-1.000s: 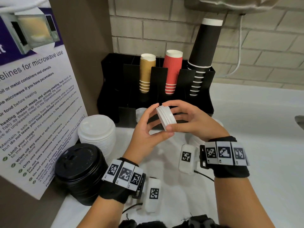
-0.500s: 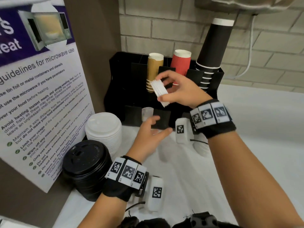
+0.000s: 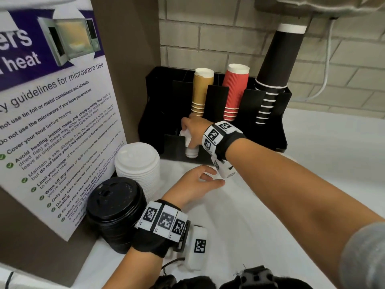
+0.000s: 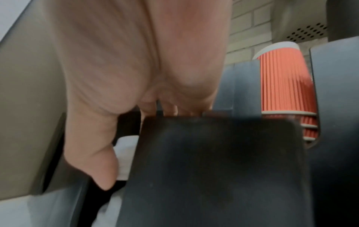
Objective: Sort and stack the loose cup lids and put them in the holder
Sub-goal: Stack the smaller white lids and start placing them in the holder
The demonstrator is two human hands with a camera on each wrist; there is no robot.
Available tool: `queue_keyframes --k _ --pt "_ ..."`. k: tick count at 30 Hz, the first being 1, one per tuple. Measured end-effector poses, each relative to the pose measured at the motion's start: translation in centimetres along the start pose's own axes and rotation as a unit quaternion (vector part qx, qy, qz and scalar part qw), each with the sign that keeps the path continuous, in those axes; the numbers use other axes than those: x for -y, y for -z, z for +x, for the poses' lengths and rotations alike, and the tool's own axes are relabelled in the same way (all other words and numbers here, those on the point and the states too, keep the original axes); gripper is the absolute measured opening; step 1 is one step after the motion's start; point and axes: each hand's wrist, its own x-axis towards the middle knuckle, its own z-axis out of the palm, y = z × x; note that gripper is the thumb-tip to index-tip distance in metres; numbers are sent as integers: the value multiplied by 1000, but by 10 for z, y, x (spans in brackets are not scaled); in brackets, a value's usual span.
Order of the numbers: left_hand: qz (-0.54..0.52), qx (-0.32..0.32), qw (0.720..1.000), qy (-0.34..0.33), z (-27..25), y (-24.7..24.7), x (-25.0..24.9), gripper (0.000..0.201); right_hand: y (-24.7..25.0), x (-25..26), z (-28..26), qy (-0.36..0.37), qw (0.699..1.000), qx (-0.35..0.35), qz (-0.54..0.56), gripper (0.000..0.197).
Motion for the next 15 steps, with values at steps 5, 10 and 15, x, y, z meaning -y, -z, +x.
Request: queue_keyframes --k 5,10,15 --pt "0 -6 1000 2 -3 2 -1 35 -6 2 1 -5 997 67 -32 55" --pt "-2 -11 1000 8 -3 3 -2 36 -4 3 1 -36 985 118 -120 64" --pt "-1 -7 1000 11 -3 1 -3 35 0 4 -7 -60 979 113 -162 56"
